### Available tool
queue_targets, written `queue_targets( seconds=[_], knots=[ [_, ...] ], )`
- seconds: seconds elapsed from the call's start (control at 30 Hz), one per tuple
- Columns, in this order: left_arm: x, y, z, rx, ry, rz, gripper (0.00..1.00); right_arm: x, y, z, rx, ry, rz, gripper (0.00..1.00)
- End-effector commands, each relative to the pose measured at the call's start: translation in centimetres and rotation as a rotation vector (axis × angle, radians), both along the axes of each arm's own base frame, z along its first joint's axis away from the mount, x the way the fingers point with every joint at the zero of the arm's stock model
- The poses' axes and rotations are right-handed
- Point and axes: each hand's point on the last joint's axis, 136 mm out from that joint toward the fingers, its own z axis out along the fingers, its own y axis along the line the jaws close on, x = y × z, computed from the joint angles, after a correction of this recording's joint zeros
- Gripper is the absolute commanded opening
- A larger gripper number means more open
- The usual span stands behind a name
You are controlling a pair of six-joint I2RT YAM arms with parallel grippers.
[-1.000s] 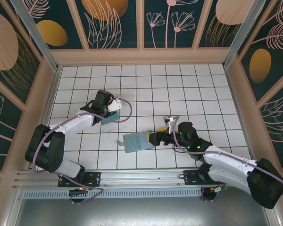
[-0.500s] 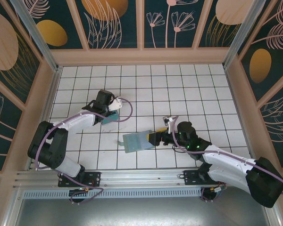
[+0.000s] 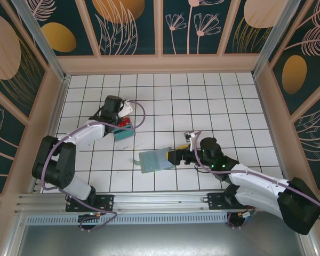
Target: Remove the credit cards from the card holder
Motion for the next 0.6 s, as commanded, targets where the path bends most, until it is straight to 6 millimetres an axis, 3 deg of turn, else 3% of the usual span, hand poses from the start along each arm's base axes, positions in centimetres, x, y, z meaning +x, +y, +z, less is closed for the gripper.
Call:
queue_targets(
  seconds=[0.0,0.07,0.2,0.33,0.43,0.57],
  knots=[
    [1.0,-0.8,4.2,-0.145,-0.115,0.043,0.79,0.3,0.7,1.7,0.028,-0.050,0.017,0.99],
    [1.1,-1.1,6.0,-0.226,-0.157,0.064,0.98,0.4,0.6,1.6,0.024,-0.053,0.009,0.99],
    [0.7,-1.5,9.0,-0.427,-0.229,0.137,0.99,0.6,0.5,1.4,0.020,-0.053,-0.005,0.99],
    [0.4,0.4,11.3,-0.639,-0.342,0.360,0.99,0.8,0.6,1.3,0.003,-0.058,-0.008,0.99],
    [-0.7,2.2,11.4,-0.762,-0.374,0.539,0.98,0.9,0.6,0.9,-0.030,-0.072,-0.020,0.99],
    [-2.6,1.6,11.0,-0.954,-0.303,0.625,0.98,1.3,0.2,0.5,-0.059,-0.091,-0.062,0.99]
  ],
)
